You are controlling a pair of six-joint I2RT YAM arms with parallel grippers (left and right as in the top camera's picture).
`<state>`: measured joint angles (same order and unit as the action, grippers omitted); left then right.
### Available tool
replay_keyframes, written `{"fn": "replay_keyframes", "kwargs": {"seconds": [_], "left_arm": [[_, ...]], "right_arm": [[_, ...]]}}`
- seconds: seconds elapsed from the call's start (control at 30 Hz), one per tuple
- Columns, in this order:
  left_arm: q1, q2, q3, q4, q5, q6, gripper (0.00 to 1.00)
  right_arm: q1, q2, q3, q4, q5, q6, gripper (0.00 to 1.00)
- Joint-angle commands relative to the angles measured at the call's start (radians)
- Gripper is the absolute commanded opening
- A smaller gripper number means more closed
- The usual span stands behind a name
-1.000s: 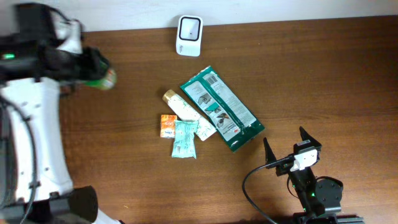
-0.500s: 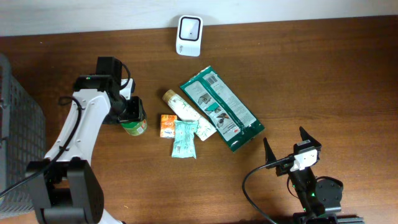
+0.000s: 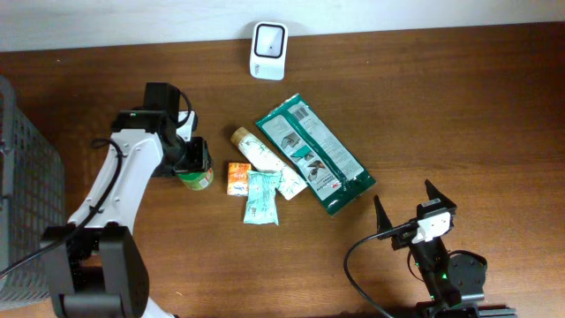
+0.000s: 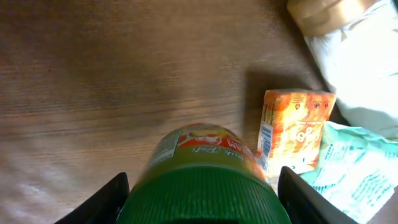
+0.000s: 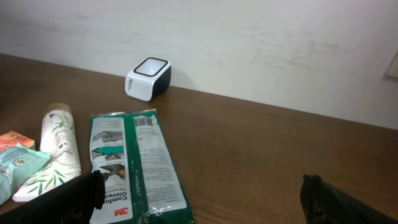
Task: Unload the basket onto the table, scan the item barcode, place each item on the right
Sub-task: 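Carry the green bottle out and lower it beside the orange pack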
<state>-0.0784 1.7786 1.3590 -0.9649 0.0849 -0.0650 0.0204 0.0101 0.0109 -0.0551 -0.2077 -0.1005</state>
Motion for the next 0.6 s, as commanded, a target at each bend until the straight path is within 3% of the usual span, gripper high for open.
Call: {"fn": "replay_keyframes", "kwargs": {"seconds": [0.0, 0.47, 0.57], "left_arm": [[-0.009, -0.004, -0.05, 0.039, -0.003, 0.001, 0.47], [-0.013, -0.004, -0.194, 0.203, -0.003, 0.001, 0.54], [-0.013, -0.004, -0.202, 0.214, -0.003, 0.001, 0.66]], "right_arm": [[0.007, -0.006, -0.005, -0.005, -0.009, 0.007, 0.98], [0.007, -0.006, -0.005, -0.005, -0.009, 0.007, 0.98], [0.007, -0.006, -0.005, -0.005, -0.009, 0.007, 0.98]]}}
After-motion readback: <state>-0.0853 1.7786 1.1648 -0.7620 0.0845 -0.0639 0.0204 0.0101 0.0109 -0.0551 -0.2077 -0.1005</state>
